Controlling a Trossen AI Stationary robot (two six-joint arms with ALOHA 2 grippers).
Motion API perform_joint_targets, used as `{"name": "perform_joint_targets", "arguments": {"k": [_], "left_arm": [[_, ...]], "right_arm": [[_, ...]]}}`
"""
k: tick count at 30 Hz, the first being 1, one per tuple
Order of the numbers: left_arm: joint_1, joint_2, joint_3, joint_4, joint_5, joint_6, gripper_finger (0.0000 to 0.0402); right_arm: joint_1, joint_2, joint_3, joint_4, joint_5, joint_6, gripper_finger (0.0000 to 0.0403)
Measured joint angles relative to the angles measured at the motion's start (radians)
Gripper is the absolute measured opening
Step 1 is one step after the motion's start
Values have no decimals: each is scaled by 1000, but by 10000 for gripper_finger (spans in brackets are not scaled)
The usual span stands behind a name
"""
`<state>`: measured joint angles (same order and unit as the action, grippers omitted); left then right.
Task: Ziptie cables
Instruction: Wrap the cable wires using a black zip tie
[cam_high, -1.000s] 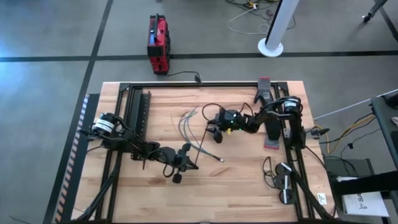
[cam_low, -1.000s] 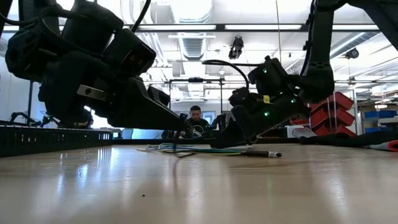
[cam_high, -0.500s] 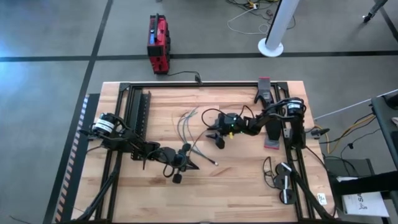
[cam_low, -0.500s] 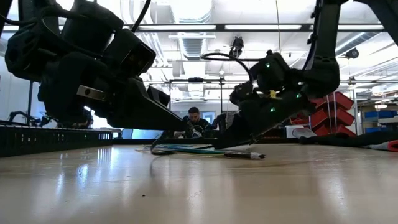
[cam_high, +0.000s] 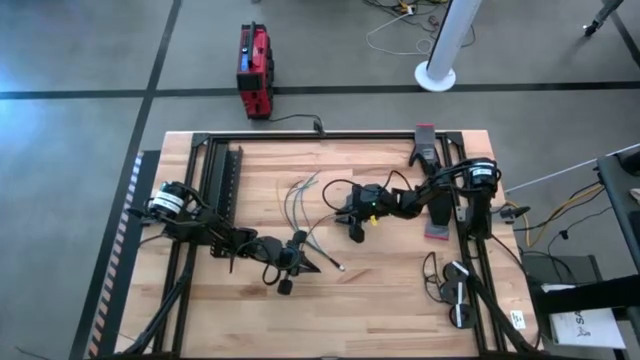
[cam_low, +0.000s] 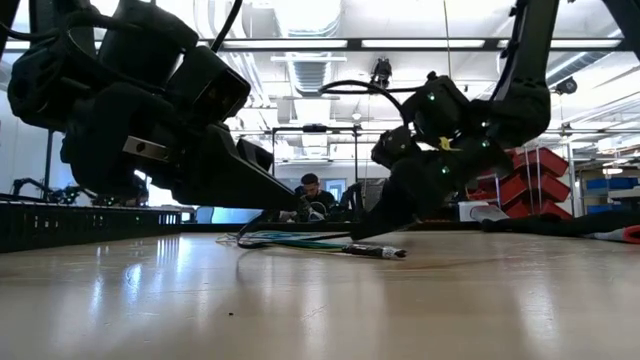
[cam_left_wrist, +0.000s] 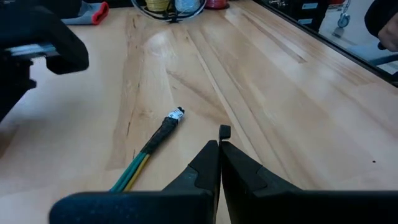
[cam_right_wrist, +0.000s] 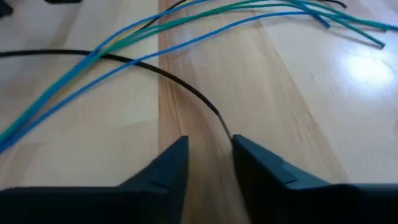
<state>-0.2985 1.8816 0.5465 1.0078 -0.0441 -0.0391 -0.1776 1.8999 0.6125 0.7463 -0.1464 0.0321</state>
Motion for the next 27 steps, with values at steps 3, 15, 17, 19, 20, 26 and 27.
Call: {"name": "perform_joint_targets", "arguments": {"k": [3,15,17,19,20,26,27], "left_arm": [[0,0,0,2,0,2,0],[0,0,0,114,-1,34,0],[3,0,0,133,-2,50,0],[3,0,0,149,-2,61,0],[4,0,0,162,-2,65,0],[4,0,-4,189,-2,79,0],[4,0,-7,189,-2,79,0]], "right_arm": [[15,-2,0,-1,21,-31,21],[22,-349,40,-501,131,-85,1],[21,-438,63,-607,131,-93,1],[21,-510,71,-646,131,-92,0],[22,-537,71,-651,132,-80,0],[29,-553,67,-635,127,-46,1],[33,-536,66,-615,119,-44,2]]}}
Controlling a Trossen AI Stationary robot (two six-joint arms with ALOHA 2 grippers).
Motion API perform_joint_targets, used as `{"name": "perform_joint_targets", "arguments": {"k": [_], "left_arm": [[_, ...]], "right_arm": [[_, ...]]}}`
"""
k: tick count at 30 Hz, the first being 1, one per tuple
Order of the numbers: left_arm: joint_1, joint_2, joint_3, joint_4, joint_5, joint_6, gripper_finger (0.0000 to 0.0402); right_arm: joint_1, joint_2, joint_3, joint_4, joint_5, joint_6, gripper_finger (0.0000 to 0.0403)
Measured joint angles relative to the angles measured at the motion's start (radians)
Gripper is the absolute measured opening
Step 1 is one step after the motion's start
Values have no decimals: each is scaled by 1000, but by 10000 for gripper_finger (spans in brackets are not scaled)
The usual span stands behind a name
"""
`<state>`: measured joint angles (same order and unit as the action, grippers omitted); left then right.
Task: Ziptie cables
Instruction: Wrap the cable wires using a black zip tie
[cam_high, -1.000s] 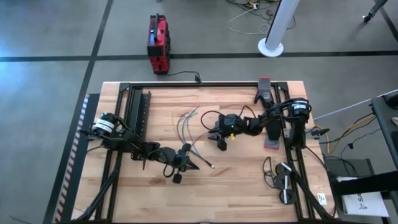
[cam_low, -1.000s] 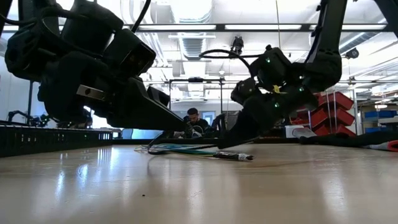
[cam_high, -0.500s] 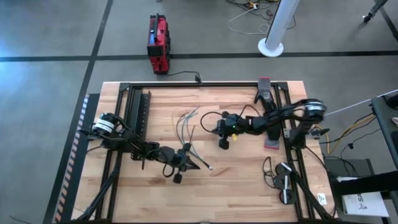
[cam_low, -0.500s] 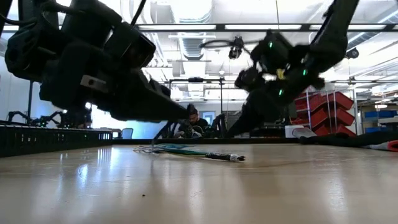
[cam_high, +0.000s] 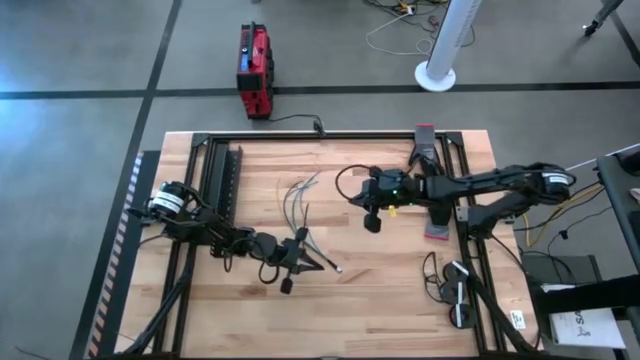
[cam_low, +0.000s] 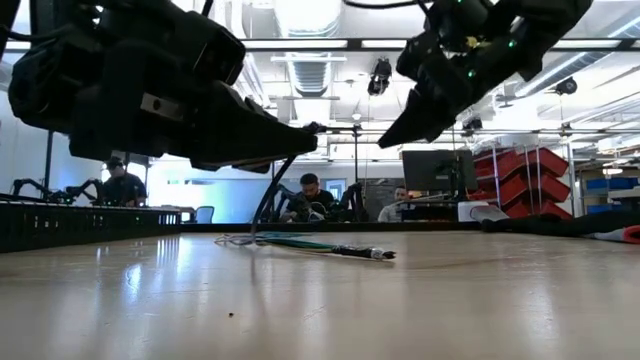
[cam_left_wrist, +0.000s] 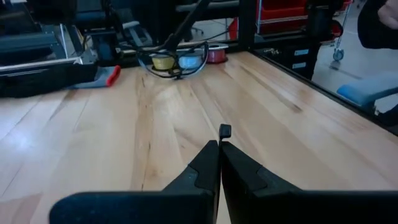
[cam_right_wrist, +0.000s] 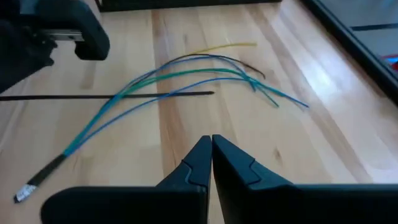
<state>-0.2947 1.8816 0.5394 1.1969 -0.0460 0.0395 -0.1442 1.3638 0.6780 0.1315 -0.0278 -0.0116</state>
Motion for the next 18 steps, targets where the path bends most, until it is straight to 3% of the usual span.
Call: {"name": "perform_joint_targets", "arguments": {"k": [5,10,15,18], "left_arm": [[-7,0,-42,28,0,-6,0],[-17,0,-150,183,2,-17,0],[-17,0,-301,369,-27,-47,0],[-15,-4,-347,366,-73,-48,0]], "right_arm": [[53,152,-9,155,-61,14,2],[122,374,26,372,-85,19,1],[136,547,155,379,-84,15,2],[136,618,230,370,-84,11,2]]}}
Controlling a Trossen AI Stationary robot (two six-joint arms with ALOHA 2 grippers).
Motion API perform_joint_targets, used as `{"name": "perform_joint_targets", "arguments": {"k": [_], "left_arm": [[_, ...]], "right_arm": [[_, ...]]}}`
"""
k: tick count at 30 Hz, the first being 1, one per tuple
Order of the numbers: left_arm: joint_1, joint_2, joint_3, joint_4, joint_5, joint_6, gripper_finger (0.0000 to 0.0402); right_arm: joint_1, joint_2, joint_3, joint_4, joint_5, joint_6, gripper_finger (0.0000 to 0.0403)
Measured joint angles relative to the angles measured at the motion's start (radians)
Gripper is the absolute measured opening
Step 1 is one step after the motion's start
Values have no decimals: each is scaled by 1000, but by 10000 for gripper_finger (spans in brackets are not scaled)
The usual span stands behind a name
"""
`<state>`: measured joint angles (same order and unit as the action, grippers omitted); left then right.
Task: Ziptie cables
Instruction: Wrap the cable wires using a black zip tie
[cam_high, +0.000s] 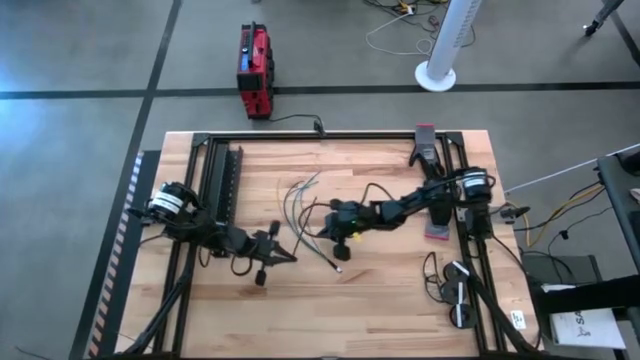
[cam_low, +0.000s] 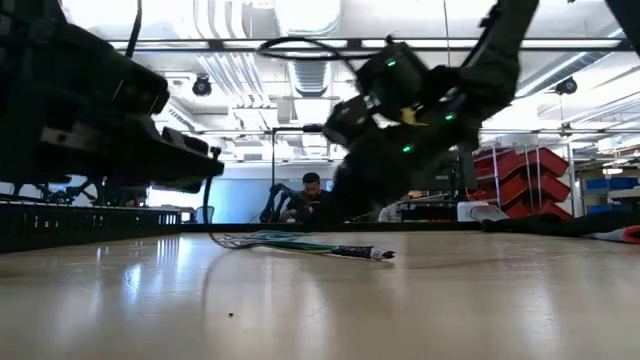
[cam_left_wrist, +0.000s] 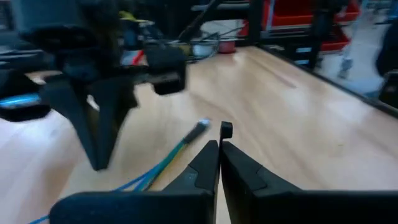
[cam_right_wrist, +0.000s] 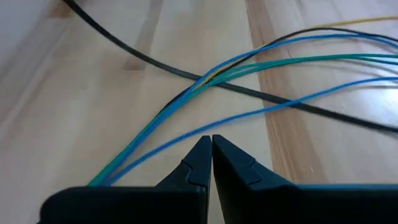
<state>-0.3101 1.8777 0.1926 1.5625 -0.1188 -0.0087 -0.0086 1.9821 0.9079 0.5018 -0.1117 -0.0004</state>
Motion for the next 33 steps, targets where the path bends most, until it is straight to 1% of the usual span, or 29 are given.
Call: {"name": "perform_joint_targets", "arguments": {"k": [2,4,6,8,9,10,12,14,16,19,21,24,27,33], "left_arm": [[5,-1,-20,8,-15,1,0],[7,0,-23,7,-17,2,0],[7,-1,-25,7,-42,7,0],[7,-1,-26,5,-64,13,0],[7,-1,-27,0,-69,16,0],[7,0,-30,-2,-73,18,0],[7,0,-33,-1,-74,20,0],[7,0,-35,-3,-74,19,0],[7,0,-39,-5,-74,15,0],[5,0,-48,-8,-74,9,0],[5,0,-53,-8,-74,6,0],[6,0,-64,-9,-74,4,0],[6,0,-74,-10,-74,7,0],[6,0,-102,-14,-80,7,0]], "right_arm": [[-4,30,51,-17,18,-1,2],[-6,36,92,-66,77,2,2],[-11,36,128,-132,181,31,2],[-19,28,153,-208,303,96,2],[-24,23,162,-244,353,120,3],[-33,20,172,-258,379,126,4],[-58,11,173,-261,374,132,13],[-96,8,165,-237,312,139,30],[-143,8,148,-202,241,156,55],[-214,12,89,-69,152,203,98],[-253,16,43,29,119,250,124],[-290,16,16,63,119,302,155],[-302,16,18,54,124,311,172],[-296,16,23,50,137,294,177]]}}
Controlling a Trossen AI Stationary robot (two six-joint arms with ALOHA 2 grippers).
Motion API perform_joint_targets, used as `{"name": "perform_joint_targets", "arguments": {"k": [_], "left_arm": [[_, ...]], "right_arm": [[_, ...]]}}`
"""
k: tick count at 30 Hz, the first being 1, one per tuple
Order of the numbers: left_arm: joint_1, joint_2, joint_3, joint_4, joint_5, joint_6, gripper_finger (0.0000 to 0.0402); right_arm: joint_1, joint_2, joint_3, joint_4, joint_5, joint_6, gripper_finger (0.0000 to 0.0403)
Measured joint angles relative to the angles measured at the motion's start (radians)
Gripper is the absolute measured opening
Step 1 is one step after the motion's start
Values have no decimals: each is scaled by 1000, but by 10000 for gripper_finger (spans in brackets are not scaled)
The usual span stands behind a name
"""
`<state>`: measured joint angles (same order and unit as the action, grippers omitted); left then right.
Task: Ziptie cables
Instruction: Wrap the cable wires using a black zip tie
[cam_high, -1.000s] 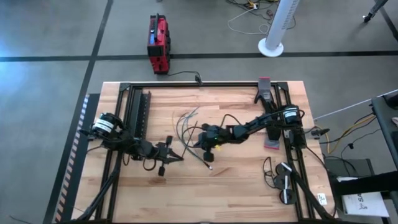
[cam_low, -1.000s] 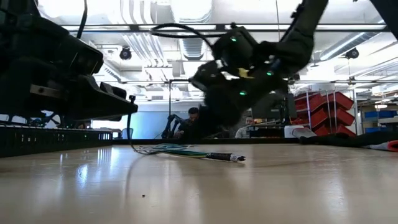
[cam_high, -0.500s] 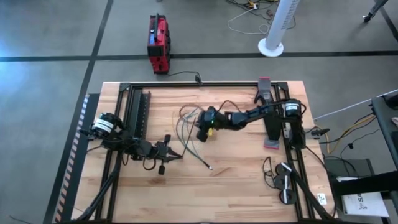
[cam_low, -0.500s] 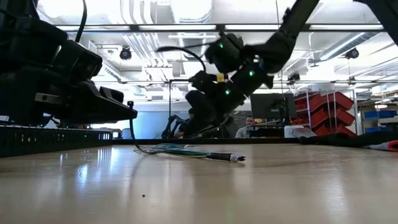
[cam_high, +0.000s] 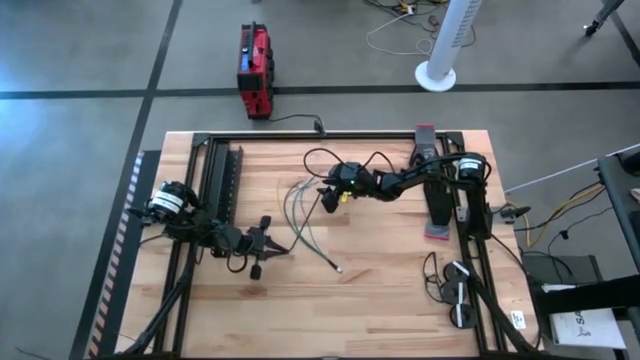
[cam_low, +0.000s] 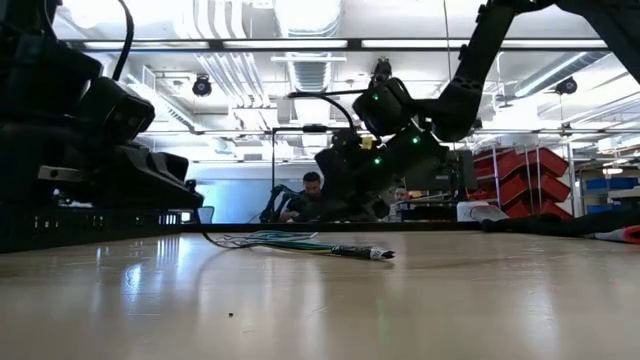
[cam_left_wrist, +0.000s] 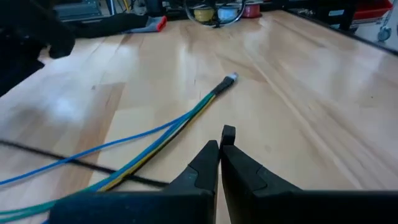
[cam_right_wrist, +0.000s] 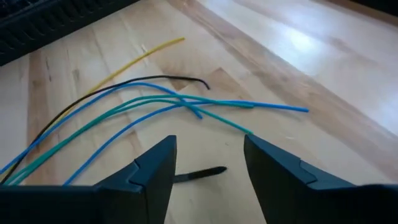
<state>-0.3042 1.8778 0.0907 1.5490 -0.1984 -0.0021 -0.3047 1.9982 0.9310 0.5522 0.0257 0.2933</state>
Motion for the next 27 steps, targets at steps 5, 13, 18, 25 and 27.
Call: {"name": "perform_joint_targets", "arguments": {"k": [5,13,18,25,27], "left_arm": [[0,0,-25,-3,-41,-8,0],[0,4,-46,-1,-75,-44,0],[-1,8,-35,-3,-80,-68,0],[-1,8,6,-59,-68,-62,0],[-1,8,14,-94,-64,-61,0]], "right_arm": [[3,36,-4,6,6,30,172],[6,47,-6,3,28,55,178],[6,-40,-26,-103,48,60,172],[38,-126,-156,-52,150,48,168],[40,-111,-169,15,166,48,169]]}}
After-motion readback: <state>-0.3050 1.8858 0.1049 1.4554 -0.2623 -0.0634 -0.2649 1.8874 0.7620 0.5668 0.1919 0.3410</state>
